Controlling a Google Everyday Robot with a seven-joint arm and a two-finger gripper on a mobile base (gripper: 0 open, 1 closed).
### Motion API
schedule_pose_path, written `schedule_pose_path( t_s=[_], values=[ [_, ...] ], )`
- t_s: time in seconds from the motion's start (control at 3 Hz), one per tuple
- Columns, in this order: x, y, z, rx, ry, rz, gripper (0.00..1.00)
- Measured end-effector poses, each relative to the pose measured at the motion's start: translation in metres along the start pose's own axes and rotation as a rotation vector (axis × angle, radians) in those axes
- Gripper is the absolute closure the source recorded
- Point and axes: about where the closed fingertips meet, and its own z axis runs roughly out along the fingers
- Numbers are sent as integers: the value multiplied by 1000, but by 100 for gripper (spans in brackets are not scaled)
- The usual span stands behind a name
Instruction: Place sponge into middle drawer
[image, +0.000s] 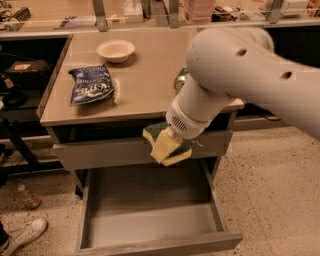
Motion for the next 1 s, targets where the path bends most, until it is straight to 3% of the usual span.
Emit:
schedule_pose_path(
  t_s=[0.33,1.0],
  values=[
    [33,20,62,-90,69,97,100],
    [41,24,75,-120,76,117,100]
  ],
)
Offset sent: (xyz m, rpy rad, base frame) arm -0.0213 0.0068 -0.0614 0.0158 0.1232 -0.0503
